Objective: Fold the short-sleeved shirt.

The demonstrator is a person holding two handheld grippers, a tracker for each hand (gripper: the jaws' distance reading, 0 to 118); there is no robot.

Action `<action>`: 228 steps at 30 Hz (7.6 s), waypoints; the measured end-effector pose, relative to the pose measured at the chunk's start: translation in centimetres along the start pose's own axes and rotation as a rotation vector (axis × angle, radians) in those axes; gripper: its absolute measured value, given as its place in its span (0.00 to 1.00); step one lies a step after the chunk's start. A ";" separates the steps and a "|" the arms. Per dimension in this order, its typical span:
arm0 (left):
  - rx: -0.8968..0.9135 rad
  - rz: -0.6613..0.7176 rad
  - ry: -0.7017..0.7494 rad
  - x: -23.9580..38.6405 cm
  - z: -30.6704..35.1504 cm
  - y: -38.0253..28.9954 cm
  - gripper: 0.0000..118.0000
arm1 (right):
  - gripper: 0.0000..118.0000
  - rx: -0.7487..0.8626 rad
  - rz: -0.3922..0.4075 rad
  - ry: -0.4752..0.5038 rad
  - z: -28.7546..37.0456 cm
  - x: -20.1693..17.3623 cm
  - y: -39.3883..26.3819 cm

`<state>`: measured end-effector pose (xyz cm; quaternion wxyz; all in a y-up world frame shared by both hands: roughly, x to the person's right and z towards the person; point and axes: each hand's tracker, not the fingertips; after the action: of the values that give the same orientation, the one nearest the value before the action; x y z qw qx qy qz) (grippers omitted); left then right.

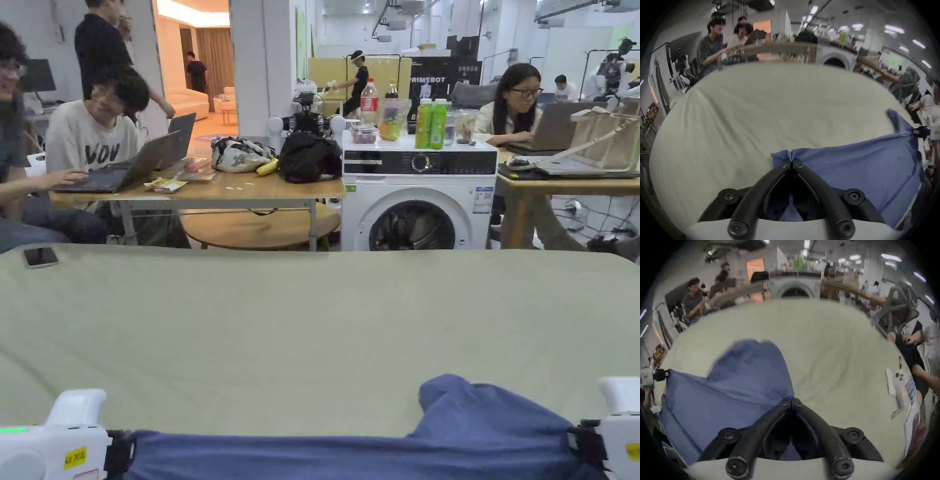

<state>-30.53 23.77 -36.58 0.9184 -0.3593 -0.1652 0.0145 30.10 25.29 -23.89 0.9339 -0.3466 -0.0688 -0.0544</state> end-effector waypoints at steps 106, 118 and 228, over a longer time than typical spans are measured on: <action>0.047 0.240 -0.533 15.6 5.2 -12.0 0.40 | 0.00 0.159 -0.287 0.272 17.6 -7.3 -20.3; -0.157 0.204 -0.575 18.2 0.9 -14.8 0.01 | 0.00 0.126 -0.290 0.308 16.7 -9.8 -20.4; 0.102 0.627 -0.050 -19.7 11.9 -10.5 0.31 | 0.00 -0.066 0.110 0.818 -0.6 -43.0 -4.1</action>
<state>-53.81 20.87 -27.18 0.8816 -0.3458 -0.0678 0.3141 -12.75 24.17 -28.84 0.8741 -0.3293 0.3287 -0.1398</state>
